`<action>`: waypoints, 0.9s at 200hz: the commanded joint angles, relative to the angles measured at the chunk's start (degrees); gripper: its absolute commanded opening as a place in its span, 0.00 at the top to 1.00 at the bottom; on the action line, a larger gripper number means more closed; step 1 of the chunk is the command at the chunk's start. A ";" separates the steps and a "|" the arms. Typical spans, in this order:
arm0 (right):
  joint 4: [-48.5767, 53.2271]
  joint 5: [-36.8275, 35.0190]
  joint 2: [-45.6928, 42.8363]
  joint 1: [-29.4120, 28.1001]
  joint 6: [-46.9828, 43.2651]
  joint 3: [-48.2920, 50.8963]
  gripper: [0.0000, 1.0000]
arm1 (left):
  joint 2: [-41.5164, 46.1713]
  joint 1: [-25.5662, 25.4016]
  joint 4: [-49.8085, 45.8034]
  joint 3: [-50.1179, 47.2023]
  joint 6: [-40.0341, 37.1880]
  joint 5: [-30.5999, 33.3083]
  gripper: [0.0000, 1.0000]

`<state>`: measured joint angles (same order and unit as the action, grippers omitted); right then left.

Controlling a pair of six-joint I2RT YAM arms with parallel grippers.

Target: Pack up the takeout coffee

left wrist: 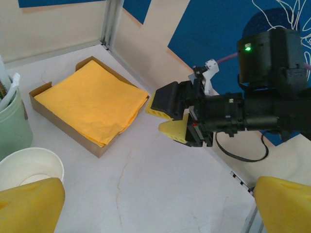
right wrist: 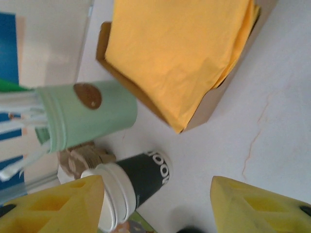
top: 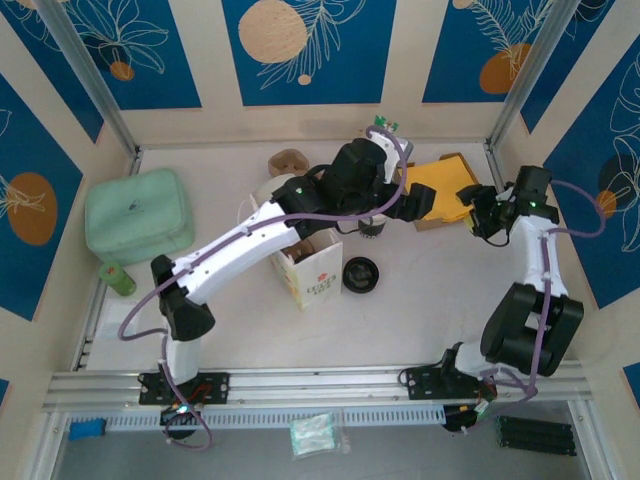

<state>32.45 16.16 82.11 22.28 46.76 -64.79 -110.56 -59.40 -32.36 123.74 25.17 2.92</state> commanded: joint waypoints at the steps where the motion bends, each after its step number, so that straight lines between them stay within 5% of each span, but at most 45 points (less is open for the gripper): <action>1: -3.76 2.43 3.68 1.18 3.37 -0.24 0.40 | -1.57 -0.37 -1.30 3.55 -1.86 -1.34 0.00; 180: -7.18 -0.44 22.72 0.86 4.34 -7.28 0.57 | -3.70 2.07 0.09 4.88 -1.57 -4.64 0.00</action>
<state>24.43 16.05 103.66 23.79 51.07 -69.63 -113.10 -57.98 -32.86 126.48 23.51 -0.03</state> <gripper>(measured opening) 0.430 0.994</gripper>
